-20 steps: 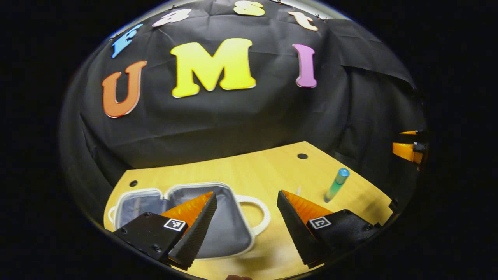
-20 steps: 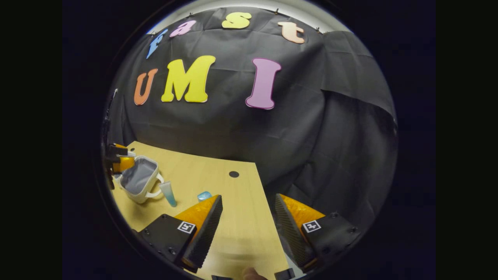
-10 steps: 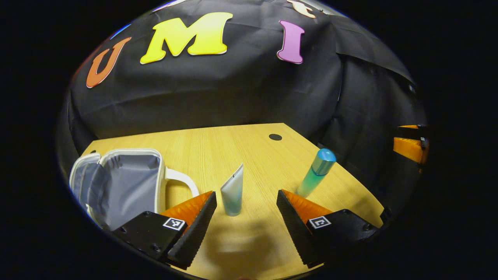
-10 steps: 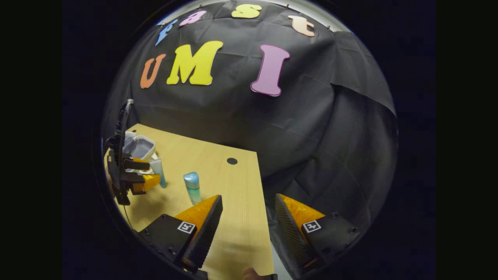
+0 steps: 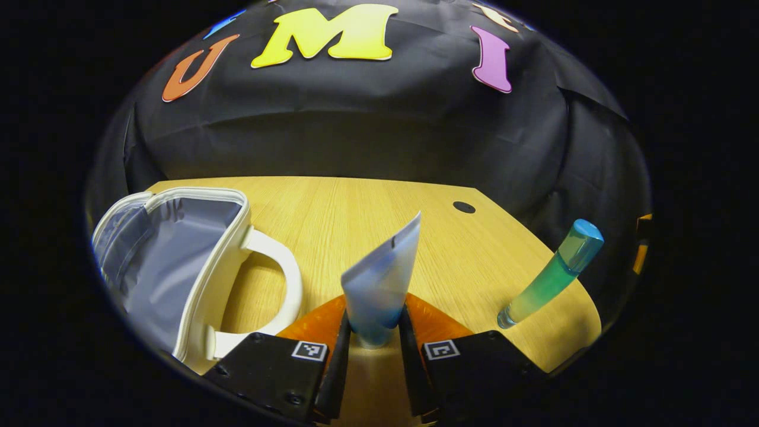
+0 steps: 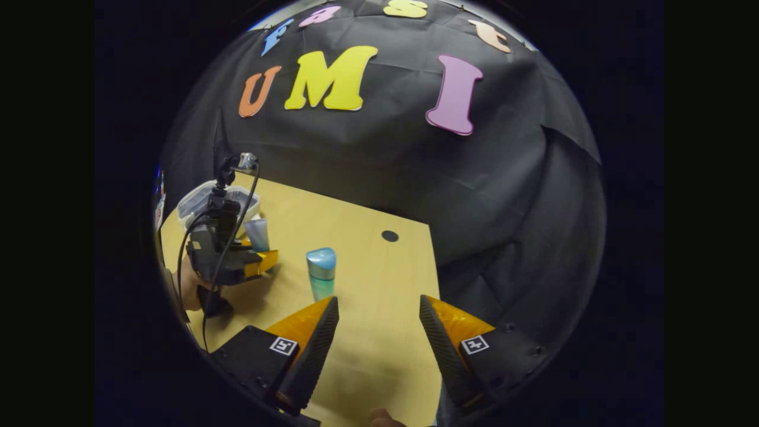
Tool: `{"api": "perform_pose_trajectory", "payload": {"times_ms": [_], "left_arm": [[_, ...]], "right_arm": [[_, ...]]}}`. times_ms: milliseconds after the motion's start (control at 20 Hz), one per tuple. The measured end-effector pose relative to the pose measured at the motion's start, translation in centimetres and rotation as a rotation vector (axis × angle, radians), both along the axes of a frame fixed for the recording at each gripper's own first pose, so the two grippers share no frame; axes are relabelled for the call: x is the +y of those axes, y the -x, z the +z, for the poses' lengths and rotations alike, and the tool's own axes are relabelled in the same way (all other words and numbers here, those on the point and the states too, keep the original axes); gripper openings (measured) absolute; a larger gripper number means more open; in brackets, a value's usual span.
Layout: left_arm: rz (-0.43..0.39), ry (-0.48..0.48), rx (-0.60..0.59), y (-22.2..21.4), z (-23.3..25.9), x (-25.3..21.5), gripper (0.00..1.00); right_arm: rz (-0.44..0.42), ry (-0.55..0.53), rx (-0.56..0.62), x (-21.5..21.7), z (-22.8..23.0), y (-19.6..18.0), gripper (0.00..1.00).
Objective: First open the suitcase, pack the skin care products into it, and then close the suitcase.
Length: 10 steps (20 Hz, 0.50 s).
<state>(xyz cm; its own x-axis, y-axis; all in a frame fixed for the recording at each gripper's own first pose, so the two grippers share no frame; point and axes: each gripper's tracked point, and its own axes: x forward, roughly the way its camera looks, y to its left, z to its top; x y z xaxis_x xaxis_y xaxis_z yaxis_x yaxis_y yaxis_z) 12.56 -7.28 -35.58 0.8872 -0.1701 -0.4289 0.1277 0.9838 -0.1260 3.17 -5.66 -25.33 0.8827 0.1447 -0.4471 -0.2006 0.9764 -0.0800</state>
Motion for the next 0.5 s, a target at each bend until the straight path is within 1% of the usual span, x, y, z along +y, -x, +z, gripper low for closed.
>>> {"api": "perform_pose_trajectory", "payload": {"times_ms": [150,200,250,300,350,500], "left_arm": [[-0.007,0.012,0.032,1.0,0.0,0.0,0.43],[0.003,0.003,0.043,1.6,0.3,0.3,0.48],[0.015,-0.005,0.047,2.2,0.8,0.5,0.47],[0.026,-0.002,0.05,2.9,1.5,0.7,0.41],[0.027,0.008,0.049,3.7,2.2,0.6,0.41],[0.026,-0.017,0.043,6.1,4.7,1.5,0.39]], "right_arm": [[0.043,-0.058,0.022,2.5,-0.9,-1.0,0.82],[0.052,-0.076,0.037,3.2,-1.2,-1.5,0.82],[0.054,-0.092,0.05,4.0,-1.6,-2.0,0.81],[0.051,-0.102,0.063,4.6,-2.0,-2.7,0.82],[0.052,-0.12,0.073,5.3,-2.4,-3.1,0.81],[0.042,-0.133,0.108,7.0,-4.2,-4.5,0.81]]}}
